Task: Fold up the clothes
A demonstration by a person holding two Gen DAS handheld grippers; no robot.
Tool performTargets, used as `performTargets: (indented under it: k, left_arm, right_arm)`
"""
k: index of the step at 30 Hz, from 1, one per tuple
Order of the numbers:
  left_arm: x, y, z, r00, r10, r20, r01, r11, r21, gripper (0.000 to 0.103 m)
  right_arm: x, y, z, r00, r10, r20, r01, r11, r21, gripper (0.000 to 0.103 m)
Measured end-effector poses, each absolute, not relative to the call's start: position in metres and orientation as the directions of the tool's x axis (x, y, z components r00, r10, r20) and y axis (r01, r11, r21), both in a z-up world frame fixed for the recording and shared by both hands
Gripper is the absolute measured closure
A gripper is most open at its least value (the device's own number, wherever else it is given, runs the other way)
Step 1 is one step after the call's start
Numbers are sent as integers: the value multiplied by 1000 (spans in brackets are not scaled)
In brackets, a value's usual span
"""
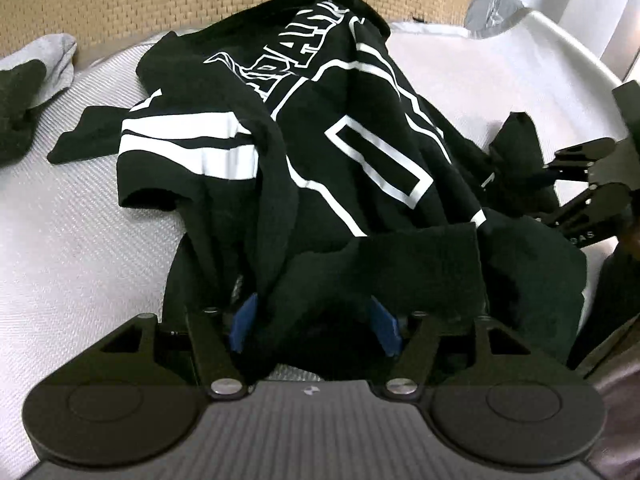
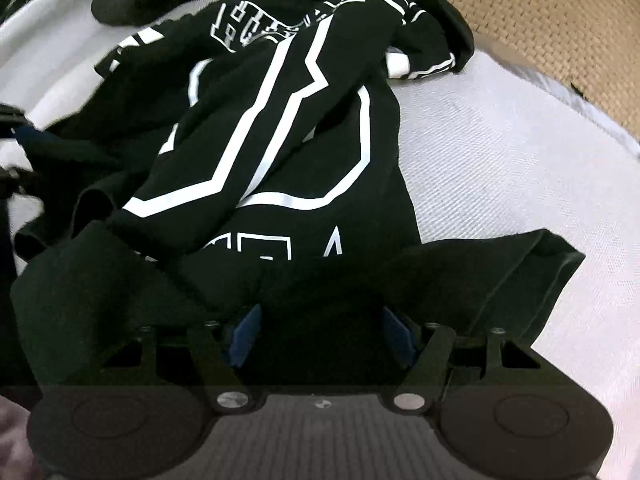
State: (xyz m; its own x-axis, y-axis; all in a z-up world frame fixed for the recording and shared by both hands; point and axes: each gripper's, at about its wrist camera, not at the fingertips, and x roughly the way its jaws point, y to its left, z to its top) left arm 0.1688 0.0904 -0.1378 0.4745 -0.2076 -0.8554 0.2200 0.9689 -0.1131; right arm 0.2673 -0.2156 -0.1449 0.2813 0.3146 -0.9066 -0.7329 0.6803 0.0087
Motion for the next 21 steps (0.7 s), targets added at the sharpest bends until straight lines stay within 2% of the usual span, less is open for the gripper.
performTargets:
  k: [11,15,21]
  left_arm:
    - [207,92,-171,521,-187,-833,232,970,-73,39]
    - [219,97,-172,528,-197,-826,278,959,-52,40]
    - [234,101,-173,549,-108,-829,248,968,38,44]
  right_arm:
    - [201,-173,-146,211,441,-872,-753,643,142,30]
    - [179,-154,-151,249,453,-856,-784,613,96,31]
    - [195,-160,-144,182,502,-845,-781,596,186,32]
